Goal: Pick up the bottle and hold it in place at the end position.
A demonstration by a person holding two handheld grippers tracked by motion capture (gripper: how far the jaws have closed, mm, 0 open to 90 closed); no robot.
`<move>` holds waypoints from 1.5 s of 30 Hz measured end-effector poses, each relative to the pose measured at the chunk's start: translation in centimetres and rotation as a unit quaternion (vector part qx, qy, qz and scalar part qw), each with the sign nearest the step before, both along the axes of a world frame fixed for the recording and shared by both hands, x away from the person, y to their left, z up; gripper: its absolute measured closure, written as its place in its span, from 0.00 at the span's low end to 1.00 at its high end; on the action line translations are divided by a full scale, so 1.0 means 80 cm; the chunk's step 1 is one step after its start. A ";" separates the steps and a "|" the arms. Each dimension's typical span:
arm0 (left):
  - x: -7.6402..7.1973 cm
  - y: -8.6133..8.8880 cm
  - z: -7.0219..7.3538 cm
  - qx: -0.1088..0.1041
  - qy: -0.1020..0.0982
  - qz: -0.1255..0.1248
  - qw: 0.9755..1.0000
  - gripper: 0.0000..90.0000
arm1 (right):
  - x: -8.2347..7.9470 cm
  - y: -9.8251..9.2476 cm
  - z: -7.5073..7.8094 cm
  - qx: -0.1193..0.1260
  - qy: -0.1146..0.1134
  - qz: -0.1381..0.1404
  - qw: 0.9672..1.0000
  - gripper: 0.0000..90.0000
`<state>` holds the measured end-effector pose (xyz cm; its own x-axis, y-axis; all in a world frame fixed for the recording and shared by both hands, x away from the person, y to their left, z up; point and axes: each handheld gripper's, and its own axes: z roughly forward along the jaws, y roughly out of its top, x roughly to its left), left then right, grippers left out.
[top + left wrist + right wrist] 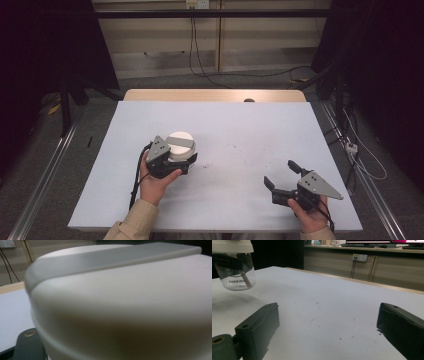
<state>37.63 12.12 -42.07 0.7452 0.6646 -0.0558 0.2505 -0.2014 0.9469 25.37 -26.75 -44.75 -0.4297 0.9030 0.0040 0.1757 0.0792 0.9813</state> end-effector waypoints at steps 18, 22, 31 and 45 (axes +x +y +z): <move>0.028 -0.032 0.000 -0.005 -0.007 -0.017 1.000 0.21 | 0.000 -0.008 -0.001 0.003 0.000 -0.010 1.000 0.04; 0.034 -0.037 0.002 -0.011 -0.011 -0.017 1.000 0.21 | -0.003 -0.009 0.002 0.002 -0.004 -0.011 1.000 0.04; 0.045 -0.056 0.001 -0.008 -0.012 -0.027 1.000 0.21 | -0.009 -0.016 0.004 0.004 -0.009 -0.025 1.000 0.04; 0.061 -0.069 -0.007 -0.005 -0.003 -0.027 1.000 0.21 | -0.010 -0.014 0.004 0.001 -0.009 -0.019 1.000 0.04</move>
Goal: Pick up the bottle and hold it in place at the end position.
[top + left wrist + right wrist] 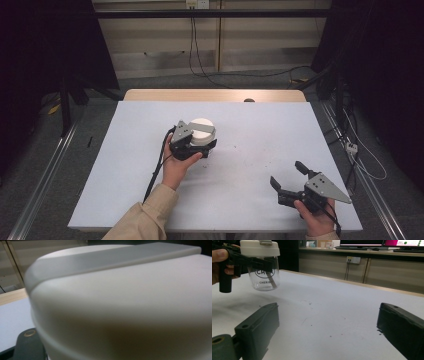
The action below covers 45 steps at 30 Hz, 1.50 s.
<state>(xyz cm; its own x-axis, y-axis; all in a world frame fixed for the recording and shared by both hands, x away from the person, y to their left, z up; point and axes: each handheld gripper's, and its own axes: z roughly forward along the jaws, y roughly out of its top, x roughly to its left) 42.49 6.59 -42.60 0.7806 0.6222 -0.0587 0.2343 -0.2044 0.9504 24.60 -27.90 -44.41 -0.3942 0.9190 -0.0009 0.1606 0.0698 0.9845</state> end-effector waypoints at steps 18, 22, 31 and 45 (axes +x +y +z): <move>0.022 -0.018 -0.004 0.007 -0.002 -0.004 1.000 0.21 | 0.000 -0.001 -0.002 -0.001 0.003 0.004 1.000 0.04; 0.027 -0.021 -0.006 0.011 0.003 -0.004 1.000 0.21 | 0.000 -0.002 -0.002 0.001 0.004 0.002 1.000 0.04; 0.035 -0.028 -0.014 0.014 -0.007 -0.007 1.000 0.21 | -0.001 -0.004 -0.003 0.001 0.005 0.001 1.000 0.04; 0.046 -0.037 -0.029 0.025 -0.012 -0.013 1.000 0.21 | 0.002 -0.003 -0.004 -0.002 0.005 0.001 1.000 0.04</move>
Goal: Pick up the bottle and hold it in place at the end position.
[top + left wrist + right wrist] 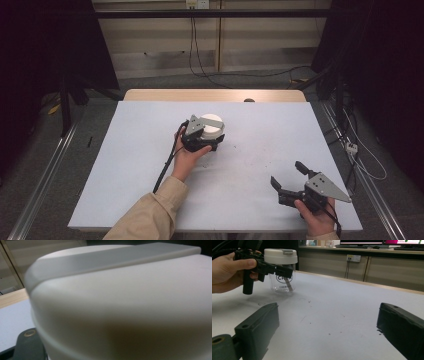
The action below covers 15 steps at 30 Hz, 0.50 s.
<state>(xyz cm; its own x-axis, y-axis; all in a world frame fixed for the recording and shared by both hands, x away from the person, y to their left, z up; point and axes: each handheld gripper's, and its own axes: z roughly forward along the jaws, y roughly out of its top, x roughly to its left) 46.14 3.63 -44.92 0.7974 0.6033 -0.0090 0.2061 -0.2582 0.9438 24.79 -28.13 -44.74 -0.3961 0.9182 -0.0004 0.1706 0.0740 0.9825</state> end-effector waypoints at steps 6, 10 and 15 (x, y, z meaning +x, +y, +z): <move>0.001 -0.007 -0.005 0.001 0.003 -0.007 1.000 0.21 | 0.000 0.000 -0.001 -0.001 0.002 0.000 1.000 0.04; 0.001 -0.010 -0.007 -0.003 0.002 -0.014 1.000 0.21 | 0.000 0.001 -0.002 -0.003 0.003 0.000 1.000 0.04; 0.001 -0.011 -0.012 0.003 -0.006 -0.023 1.000 0.21 | 0.000 0.001 -0.001 -0.002 0.003 0.001 1.000 0.04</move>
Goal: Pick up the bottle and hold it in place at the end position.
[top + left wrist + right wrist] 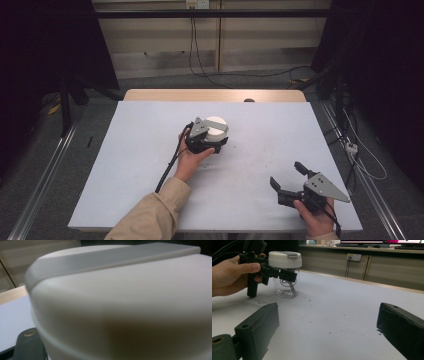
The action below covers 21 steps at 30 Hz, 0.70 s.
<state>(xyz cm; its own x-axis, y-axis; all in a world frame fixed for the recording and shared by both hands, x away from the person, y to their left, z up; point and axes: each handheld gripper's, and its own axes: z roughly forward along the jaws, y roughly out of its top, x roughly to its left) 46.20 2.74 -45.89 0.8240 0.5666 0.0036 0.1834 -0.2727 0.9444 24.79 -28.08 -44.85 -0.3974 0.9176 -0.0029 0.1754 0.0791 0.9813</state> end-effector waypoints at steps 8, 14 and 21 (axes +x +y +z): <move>0.001 0.005 -0.003 -0.004 0.018 -0.005 1.000 0.19 | -0.001 0.001 0.000 0.000 0.001 0.001 1.000 0.04; -0.002 0.005 -0.002 0.026 0.011 0.002 1.000 0.17 | -0.002 0.000 0.000 0.000 0.003 0.001 1.000 0.04; -0.006 0.018 0.000 0.031 0.024 -0.003 0.999 0.16 | -0.004 0.000 0.000 -0.001 0.001 0.001 1.000 0.04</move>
<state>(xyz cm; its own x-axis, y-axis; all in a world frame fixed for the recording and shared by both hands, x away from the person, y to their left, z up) 45.69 4.19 -45.90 0.8278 0.5611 -0.0016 0.2270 -0.3323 0.9155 24.49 -28.10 -44.85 -0.3985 0.9172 -0.0031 0.1781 0.0807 0.9807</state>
